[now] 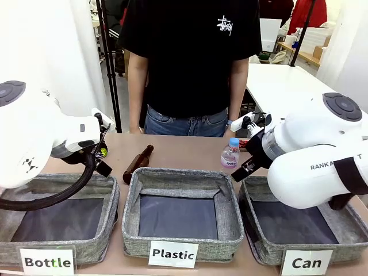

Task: Sort the can waste into the basket.
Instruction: Pick up the can waste from the table and place it in the right Fabric basket.

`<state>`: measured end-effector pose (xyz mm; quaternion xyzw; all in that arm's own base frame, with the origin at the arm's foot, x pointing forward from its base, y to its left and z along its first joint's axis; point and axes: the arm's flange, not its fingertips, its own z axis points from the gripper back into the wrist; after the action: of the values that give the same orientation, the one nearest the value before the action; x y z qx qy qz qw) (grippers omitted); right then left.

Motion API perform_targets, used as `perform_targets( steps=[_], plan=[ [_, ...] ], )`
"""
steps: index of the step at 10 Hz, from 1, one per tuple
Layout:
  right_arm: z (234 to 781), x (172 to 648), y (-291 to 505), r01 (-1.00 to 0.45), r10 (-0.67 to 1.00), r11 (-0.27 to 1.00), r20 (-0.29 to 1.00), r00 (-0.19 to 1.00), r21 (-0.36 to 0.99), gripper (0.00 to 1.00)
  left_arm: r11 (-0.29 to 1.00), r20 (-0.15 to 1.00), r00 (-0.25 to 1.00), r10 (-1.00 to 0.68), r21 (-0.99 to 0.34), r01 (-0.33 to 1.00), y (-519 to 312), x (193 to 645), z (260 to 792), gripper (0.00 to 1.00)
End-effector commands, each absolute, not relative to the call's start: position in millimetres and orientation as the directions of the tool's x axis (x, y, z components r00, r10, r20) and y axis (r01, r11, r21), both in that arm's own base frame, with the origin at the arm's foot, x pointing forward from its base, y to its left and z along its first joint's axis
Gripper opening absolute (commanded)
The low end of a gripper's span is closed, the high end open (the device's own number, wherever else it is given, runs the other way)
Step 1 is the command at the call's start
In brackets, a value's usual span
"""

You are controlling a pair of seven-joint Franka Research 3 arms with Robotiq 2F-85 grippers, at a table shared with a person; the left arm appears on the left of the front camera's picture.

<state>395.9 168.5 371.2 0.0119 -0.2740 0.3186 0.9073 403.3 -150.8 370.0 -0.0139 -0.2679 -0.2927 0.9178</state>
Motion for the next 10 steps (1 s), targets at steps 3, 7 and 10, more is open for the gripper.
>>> perform_targets(
  steps=[3, 7, 10],
  plan=[
    [371, 396, 168, -0.584, 0.571, 0.797, 0.505, 0.647, -0.152, 1.00, 0.828, 0.500, 0.685, -0.530, 0.131, 0.545, -151, 403, 370, 1.00],
    [396, 389, 160, -0.593, 0.563, 0.796, 0.502, 0.656, -0.119, 1.00, 0.817, 0.520, 0.679, -0.519, 0.069, 0.572, -148, 389, 392, 1.00],
    [486, 347, 112, -0.612, 0.519, 0.784, 0.431, 0.738, 0.103, 1.00, 0.847, 0.462, 0.783, -0.416, -0.118, 0.519, -137, 322, 471, 1.00]
  ],
)
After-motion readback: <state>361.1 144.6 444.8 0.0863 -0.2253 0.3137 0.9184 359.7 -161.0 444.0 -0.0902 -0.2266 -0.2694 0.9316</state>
